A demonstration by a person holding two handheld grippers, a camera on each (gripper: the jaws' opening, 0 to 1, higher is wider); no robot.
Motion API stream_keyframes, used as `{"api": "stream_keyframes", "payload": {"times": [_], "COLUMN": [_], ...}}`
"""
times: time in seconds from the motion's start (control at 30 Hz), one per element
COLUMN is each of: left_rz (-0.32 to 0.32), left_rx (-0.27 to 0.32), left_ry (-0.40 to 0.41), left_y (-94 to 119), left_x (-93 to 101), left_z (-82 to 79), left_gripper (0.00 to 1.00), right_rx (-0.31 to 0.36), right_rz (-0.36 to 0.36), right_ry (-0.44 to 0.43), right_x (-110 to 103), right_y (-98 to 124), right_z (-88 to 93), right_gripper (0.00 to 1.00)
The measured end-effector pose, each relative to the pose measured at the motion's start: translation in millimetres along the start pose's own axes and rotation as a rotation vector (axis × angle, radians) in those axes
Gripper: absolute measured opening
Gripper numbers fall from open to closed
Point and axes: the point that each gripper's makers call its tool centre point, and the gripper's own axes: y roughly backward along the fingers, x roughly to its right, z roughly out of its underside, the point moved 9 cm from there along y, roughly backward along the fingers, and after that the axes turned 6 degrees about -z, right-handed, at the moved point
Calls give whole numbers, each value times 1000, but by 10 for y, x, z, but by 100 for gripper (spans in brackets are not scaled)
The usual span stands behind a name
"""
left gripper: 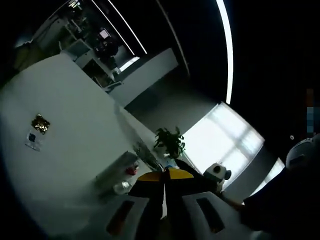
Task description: Arrange the skincare products in the storage area until every visible bottle or jar stands upright without overlapping.
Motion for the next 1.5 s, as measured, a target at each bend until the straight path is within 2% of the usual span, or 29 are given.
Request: {"api": "stream_keyframes", "payload": {"times": [0.2,0.27,0.53,0.8,0.97,1.23,1.5], "left_rz": [-42,-51,-99,-160,-175,-189,-235], "left_rx": [-29,-37,-84,-142,-177,-209,-279], "left_ry": [8,6,-3,5,18,8,-4], "left_y": [-21,-30,-73,-219,-337,-488,-561], "left_x": [-163,-188,-332,-645,-791,-831,-1022], "left_z": [61,81,174,297,378,524,684], "left_gripper": [0,0,0,0,0,0,0], "right_rx": [-21,-45,-72,-119,-117,-117,-116], "right_rz": [73,87,141,187,211,246,261], "right_ry": [-19,-19,-41,-56,-74,-82,-84], "right_x": [65,78,113,85,53,23,-8], "right_y": [190,236,369,449,482,534,516], "right_z": [222,292,500,691,741,763,761], "right_gripper": [99,99,99,99,99,99,99]}}
